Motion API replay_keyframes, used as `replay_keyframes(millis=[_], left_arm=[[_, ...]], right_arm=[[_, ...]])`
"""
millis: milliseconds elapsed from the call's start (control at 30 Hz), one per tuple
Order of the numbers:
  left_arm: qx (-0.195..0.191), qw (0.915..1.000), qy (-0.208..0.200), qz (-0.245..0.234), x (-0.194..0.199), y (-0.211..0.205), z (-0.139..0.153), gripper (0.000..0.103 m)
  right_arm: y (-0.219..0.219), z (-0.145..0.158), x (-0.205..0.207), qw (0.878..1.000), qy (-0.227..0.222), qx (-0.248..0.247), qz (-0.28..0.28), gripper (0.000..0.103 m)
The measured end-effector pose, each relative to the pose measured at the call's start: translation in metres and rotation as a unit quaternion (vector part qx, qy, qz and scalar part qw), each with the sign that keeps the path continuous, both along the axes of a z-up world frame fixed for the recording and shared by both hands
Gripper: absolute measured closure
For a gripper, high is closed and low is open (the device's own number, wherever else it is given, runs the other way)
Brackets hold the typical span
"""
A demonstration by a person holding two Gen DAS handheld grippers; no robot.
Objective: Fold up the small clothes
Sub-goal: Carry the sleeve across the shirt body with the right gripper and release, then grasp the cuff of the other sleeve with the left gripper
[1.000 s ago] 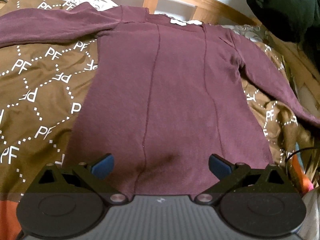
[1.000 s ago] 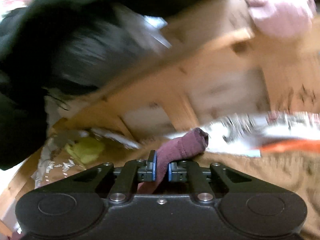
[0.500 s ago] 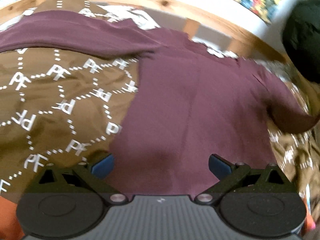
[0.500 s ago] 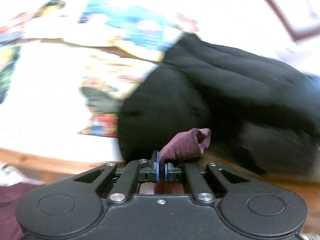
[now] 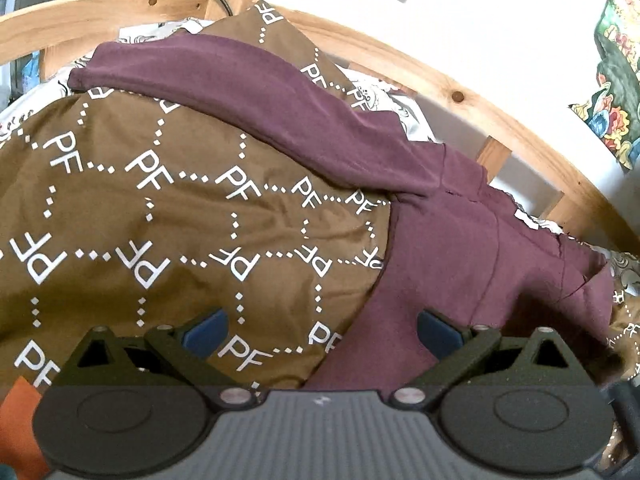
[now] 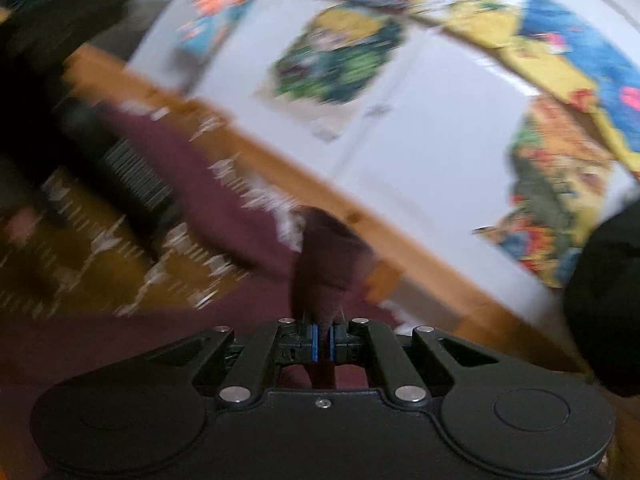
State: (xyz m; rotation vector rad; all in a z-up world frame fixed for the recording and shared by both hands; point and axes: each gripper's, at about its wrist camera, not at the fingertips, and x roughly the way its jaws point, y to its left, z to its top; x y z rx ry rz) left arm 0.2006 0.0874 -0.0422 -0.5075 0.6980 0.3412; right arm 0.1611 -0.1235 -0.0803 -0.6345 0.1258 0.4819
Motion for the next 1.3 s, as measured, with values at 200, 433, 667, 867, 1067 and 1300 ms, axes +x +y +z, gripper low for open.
replay_keyframes(millis=[200, 433, 667, 867, 1067, 1300], left_arm=[[0.005, 0.9999, -0.002, -0.014, 0.004, -0.002, -0.006, 0.001], [0.001, 0.999, 0.006, -0.045, 0.014, -0.009, -0.015, 0.001], [0.007, 0.9936, 0.031, -0.109, 0.022, -0.029, -0.027, 0.001], [0.044, 0.9803, 0.059, -0.183, 0.024, -0.061, -0.036, 0.001], [0.117, 0.9643, 0.076, -0.225, 0.02, -0.088, -0.042, 0.001], [0.127, 0.9626, 0.085, -0.224, 0.02, -0.089, -0.049, 0.001]], right_arm=[[0.005, -0.032, -0.011, 0.996, 0.066, -0.056, 0.038, 0.098], [-0.001, -0.046, -0.027, 0.98, 0.158, -0.073, 0.098, 0.072], [-0.046, -0.015, -0.016, 0.975, 0.215, -0.026, 0.039, 0.023], [-0.113, 0.008, 0.031, 0.97, 0.191, 0.093, -0.118, 0.015], [-0.177, -0.008, 0.103, 0.92, 0.192, 0.216, -0.264, 0.025], [-0.198, -0.023, 0.147, 0.907, 0.208, 0.267, -0.25, 0.049]])
